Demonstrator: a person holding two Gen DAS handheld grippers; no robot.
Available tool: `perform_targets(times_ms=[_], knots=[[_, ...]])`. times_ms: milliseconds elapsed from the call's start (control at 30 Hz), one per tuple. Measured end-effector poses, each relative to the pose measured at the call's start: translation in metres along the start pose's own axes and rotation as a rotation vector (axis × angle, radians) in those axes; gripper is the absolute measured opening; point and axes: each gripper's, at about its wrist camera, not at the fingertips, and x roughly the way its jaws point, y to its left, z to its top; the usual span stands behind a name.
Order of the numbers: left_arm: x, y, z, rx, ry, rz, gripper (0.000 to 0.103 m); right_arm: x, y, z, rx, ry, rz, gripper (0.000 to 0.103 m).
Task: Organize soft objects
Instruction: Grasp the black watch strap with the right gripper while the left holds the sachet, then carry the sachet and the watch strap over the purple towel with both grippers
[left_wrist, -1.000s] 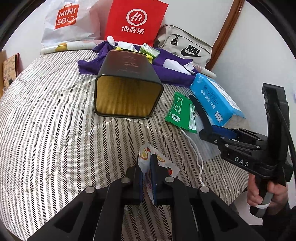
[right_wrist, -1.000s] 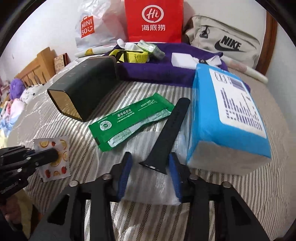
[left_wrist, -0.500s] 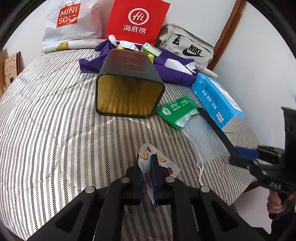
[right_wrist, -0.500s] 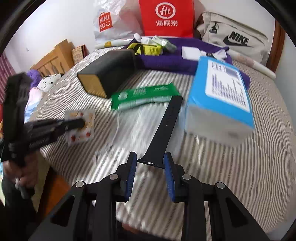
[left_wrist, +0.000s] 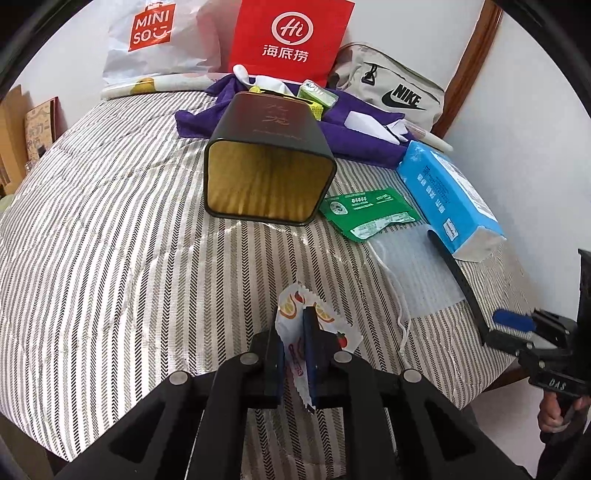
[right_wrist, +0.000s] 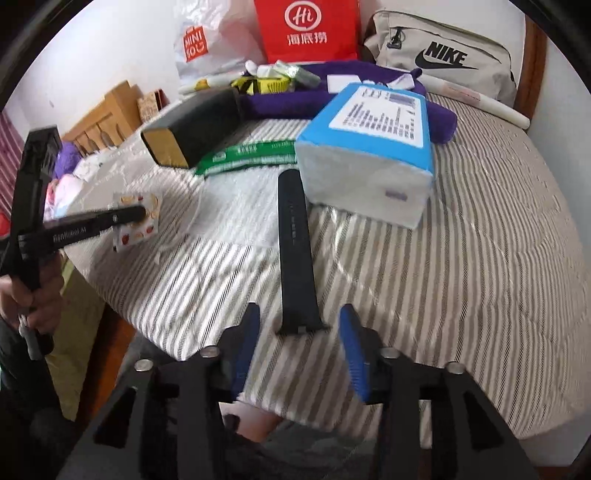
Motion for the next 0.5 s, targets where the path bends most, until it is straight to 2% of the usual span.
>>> perform_targets(times_ms=[200,267,300,333,500], knots=[[0.0,-0.004,0.0,0.012,0.014,0.031,0.012,0.022,0.005,0.021,-0.036,-0.028,0.007,0.046],[0.0,-0.005,0.001,0.012,0.016,0.036,0.012,0.026,0.008,0.021,-0.074,-0.04,-0.032,0.038],[0.0,-0.005,0.001,0.012,0.016,0.038,0.012,0.026,0.009,0.021,-0.087,-0.038,-0.046,0.026],[0.0,-0.005,0.001,0.014,0.016,0.04,0.012,0.026,0.008,0.021,-0.093,-0.034,-0.045,0.021],[0.0,-0.006,0.0,0.016,0.012,0.042,0.012,0.018,-0.001,0.013,-0.044,-0.001,0.003,0.022]])
